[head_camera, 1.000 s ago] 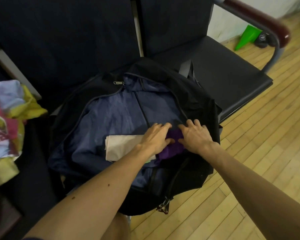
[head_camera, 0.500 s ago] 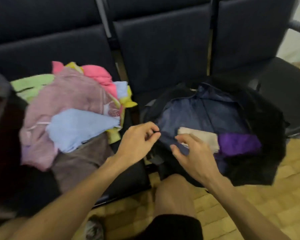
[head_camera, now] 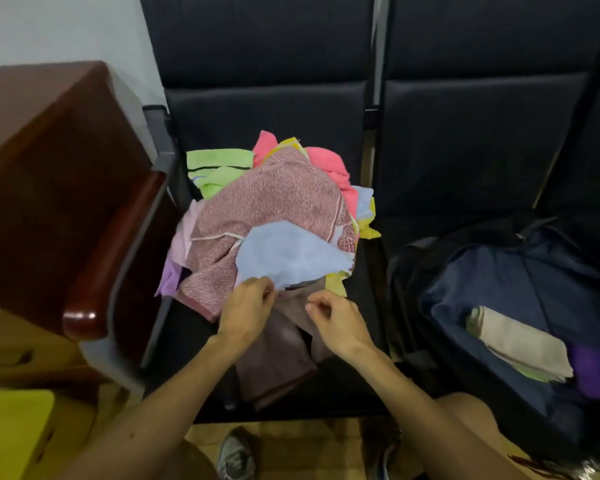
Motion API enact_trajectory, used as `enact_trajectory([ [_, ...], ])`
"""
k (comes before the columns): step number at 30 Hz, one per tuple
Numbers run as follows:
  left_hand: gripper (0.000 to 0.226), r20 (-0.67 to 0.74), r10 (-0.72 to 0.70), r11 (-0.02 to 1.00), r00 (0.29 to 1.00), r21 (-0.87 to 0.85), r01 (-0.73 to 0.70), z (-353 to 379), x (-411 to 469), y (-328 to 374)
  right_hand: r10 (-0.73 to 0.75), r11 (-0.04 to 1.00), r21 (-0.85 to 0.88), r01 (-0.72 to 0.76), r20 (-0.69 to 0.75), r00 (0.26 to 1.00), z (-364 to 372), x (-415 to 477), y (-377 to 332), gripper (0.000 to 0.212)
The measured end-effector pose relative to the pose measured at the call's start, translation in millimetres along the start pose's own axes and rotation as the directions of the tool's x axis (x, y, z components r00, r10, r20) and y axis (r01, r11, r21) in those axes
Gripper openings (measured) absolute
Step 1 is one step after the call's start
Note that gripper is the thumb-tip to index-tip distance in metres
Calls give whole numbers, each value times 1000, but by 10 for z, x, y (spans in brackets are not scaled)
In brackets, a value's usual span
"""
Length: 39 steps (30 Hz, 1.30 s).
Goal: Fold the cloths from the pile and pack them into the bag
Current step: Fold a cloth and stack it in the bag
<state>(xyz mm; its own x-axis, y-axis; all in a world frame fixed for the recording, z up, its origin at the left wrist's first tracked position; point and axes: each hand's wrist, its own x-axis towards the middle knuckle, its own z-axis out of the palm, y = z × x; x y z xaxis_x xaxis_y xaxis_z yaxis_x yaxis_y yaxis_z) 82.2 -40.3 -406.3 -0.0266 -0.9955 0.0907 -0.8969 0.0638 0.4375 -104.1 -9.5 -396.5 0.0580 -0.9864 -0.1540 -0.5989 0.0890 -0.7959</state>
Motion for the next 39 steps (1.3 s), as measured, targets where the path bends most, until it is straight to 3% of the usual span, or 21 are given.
enact_trajectory([
  [4, 13, 16, 53, 987, 998, 152, -55, 92, 160, -224, -20, 997, -68, 25, 75, 997, 341, 314, -176, 27],
  [9, 43, 81, 136, 932, 987, 327, -155, 185, 261, -421, 29, 979, -203, -12, 80, 996, 698, 597, -301, 39],
  [14, 46, 129, 200, 898, 971, 372, -234, 242, 313, -530, 34, 960, -279, -19, 51, 998, 850, 652, -254, 33],
  [20, 33, 72, 287, 867, 955, 404, -291, 317, 347, -554, 32, 974, -226, -29, 6, 999, 769, 635, -279, 33],
  [26, 13, 10, 279, 929, 960, 252, -272, 250, 192, -456, 9, 992, -127, -13, -28, 1000, 597, 540, -453, 31],
  [27, 19, -16, 276, 945, 961, 187, -268, 187, 169, -415, -1, 993, -115, -2, -29, 1000, 546, 515, -485, 32],
  [29, 31, -109, 290, 954, 951, 109, -279, 41, 125, -318, -11, 996, -94, 7, -43, 999, 398, 441, -557, 34],
  [31, 25, -235, 301, 953, 924, 50, -298, -144, 105, -200, -27, 998, -51, 23, -84, 996, 231, 380, -651, 34],
  [35, 15, -396, 299, 924, 868, -109, -367, -681, 101, 170, -118, 990, 50, 134, -250, 961, -151, 213, -936, 22],
  [39, 9, -381, 321, 861, 867, -265, -435, -1265, 34, 607, -317, 942, 2, 335, -319, 893, -527, -41, -1236, 22],
])
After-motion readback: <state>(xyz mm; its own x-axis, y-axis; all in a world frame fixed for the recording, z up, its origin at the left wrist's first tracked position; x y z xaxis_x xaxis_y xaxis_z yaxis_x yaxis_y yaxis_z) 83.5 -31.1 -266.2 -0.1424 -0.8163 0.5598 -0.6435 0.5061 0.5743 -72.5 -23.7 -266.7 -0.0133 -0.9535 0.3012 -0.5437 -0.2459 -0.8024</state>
